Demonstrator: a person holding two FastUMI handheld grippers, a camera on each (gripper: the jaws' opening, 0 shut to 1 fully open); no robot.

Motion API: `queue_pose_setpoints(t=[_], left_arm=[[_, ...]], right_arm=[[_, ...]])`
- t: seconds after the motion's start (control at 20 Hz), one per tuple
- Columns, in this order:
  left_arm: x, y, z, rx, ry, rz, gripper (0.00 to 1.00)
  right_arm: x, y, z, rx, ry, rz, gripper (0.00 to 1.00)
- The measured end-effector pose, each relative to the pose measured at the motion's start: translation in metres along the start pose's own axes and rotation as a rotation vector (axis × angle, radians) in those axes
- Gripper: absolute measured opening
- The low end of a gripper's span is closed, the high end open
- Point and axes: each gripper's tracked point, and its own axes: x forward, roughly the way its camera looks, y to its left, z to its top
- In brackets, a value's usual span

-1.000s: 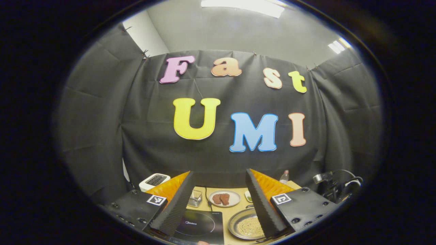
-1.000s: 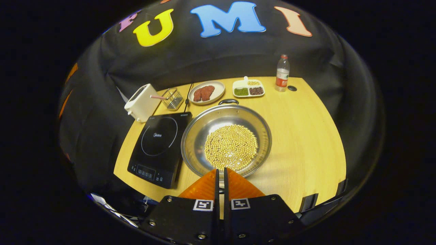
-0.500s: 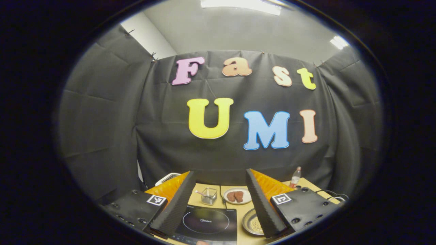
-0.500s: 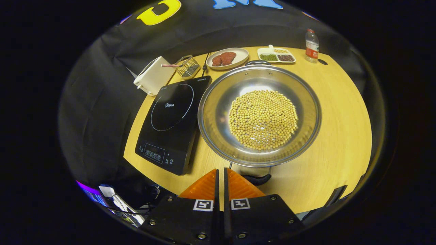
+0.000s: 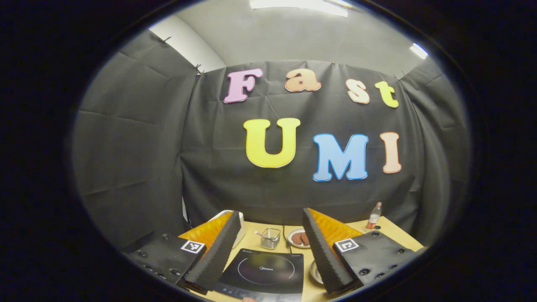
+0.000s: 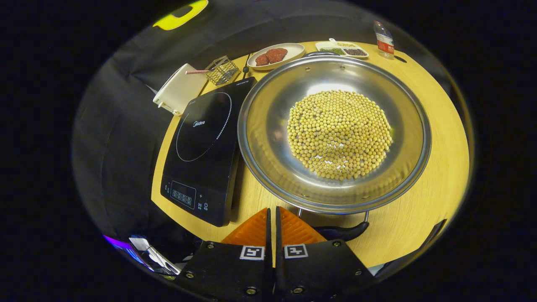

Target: First push the handle of the pot to place it horizontally, then grasp the pot with both hands and set it on the induction cooktop.

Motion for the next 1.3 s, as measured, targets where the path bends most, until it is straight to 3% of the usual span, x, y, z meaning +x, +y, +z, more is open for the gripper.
queue_pose_setpoints(t=[0.3,0.6,1.05,1.2,1.3], left_arm=[[0.005,-0.009,0.001,0.004,0.004,-0.021,0.97],[0.009,-0.021,-0.001,0.002,0.009,-0.048,0.95],[0.017,-0.048,-0.007,-0.018,0.032,-0.11,0.94],[0.018,-0.058,-0.011,-0.02,0.038,-0.132,0.99],[0.018,-0.065,-0.011,-0.023,0.038,-0.148,0.95]], right_arm=[[-0.002,-0.002,0.01,0.123,-0.044,0.04,0.03],[-0.005,-0.011,0.011,0.169,-0.048,0.047,0.02],[-0.021,-0.045,0.006,0.191,-0.055,-0.013,0.02],[-0.026,-0.062,0.009,0.193,-0.057,-0.054,0.02],[-0.029,-0.073,0.006,0.199,-0.049,-0.081,0.02]])
